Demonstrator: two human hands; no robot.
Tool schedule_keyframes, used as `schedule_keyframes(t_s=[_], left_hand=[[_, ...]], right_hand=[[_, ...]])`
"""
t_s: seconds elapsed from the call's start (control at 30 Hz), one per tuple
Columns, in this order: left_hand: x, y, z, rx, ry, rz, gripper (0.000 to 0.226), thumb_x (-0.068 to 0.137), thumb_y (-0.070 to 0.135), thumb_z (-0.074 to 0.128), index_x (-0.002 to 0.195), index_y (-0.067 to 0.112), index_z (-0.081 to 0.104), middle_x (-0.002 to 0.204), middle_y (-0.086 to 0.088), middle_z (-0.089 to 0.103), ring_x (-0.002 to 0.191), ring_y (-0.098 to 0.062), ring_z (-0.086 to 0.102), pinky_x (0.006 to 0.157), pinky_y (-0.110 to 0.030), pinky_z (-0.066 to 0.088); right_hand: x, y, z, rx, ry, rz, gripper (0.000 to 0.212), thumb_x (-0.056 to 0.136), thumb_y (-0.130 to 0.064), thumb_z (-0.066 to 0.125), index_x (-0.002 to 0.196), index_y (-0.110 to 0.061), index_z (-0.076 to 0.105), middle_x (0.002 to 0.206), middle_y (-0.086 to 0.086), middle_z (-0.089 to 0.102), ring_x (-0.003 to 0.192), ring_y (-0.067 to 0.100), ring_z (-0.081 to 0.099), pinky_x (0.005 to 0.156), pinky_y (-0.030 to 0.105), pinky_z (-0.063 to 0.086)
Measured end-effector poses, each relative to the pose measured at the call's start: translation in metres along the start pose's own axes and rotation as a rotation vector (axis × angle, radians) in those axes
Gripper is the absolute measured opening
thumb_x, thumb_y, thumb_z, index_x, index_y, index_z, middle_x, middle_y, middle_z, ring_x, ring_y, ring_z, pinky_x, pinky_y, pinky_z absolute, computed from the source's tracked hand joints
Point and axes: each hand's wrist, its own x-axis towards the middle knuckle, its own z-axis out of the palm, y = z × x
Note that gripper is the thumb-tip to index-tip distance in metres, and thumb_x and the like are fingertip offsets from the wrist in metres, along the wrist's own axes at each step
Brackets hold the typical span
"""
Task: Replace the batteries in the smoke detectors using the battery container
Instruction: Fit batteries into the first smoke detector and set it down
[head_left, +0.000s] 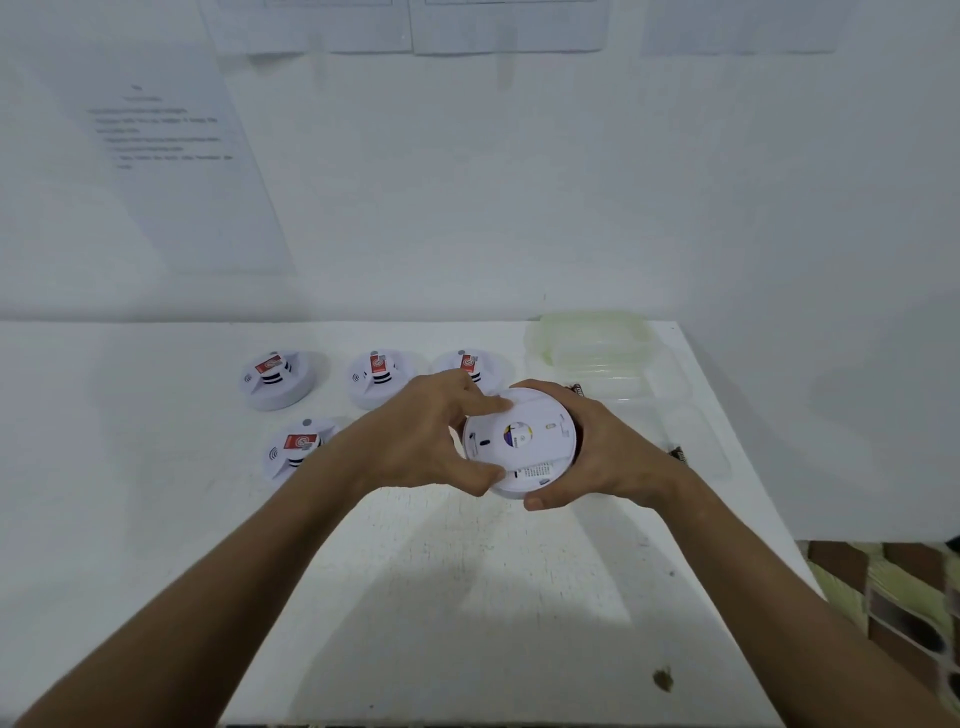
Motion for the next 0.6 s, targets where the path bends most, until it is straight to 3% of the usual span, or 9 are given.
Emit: schedule_keyframes(t_s=[0.13, 0.27, 0.37, 0.5, 0.6], left_hand=[[-0.001, -0.004, -0.001, 0.027, -0.038, 0.032, 0.082, 0.058, 0.06, 0.065, 0.132, 0.026, 0.057, 0.099, 0.009, 0.05, 0.091, -0.007, 0.053, 0.071, -0.006, 0.044], [-0.008, -0.007, 0.001, -0.167, 0.04, -0.029, 0.072, 0.068, 0.036, 0.082, 0.134, 0.028, 0.054, 0.116, 0.013, 0.06, 0.095, -0.008, 0.063, 0.074, -0.015, 0.055], [-0.017, -0.01, 0.001, -0.377, 0.056, -0.085, 0.077, 0.07, 0.019, 0.085, 0.138, 0.028, 0.048, 0.126, 0.014, 0.06, 0.099, -0.008, 0.065, 0.078, -0.027, 0.059], [-0.025, -0.012, 0.006, -0.409, 0.055, -0.069, 0.081, 0.069, 0.011, 0.085, 0.137, 0.031, 0.047, 0.127, 0.019, 0.058, 0.102, -0.011, 0.064, 0.079, -0.029, 0.058], [-0.027, -0.015, 0.004, -0.443, 0.096, -0.058, 0.089, 0.068, 0.01, 0.086, 0.141, 0.032, 0.04, 0.127, 0.017, 0.059, 0.099, -0.014, 0.066, 0.078, -0.028, 0.059]], right_hand=[[0.0, -0.001, 0.001, 0.012, -0.035, -0.006, 0.092, 0.056, 0.011, 0.088, 0.132, -0.024, 0.051, 0.121, -0.011, 0.062, 0.113, 0.01, 0.059, 0.086, 0.026, 0.054], [0.0, 0.003, 0.001, 0.001, -0.012, 0.022, 0.095, 0.056, 0.003, 0.091, 0.136, -0.024, 0.047, 0.126, -0.009, 0.057, 0.118, 0.011, 0.056, 0.087, 0.028, 0.055], [0.0, 0.004, 0.003, -0.052, 0.024, 0.053, 0.097, 0.055, -0.007, 0.094, 0.135, -0.031, 0.044, 0.127, -0.015, 0.051, 0.121, 0.01, 0.051, 0.087, 0.028, 0.056], [0.003, 0.001, 0.008, -0.137, 0.028, 0.066, 0.105, 0.055, -0.014, 0.095, 0.139, -0.038, 0.036, 0.129, -0.022, 0.045, 0.118, -0.003, 0.047, 0.087, 0.021, 0.054], [0.007, -0.003, 0.011, -0.309, 0.018, 0.059, 0.101, 0.056, -0.027, 0.095, 0.138, -0.036, 0.037, 0.134, -0.02, 0.042, 0.12, 0.001, 0.044, 0.087, 0.016, 0.05]])
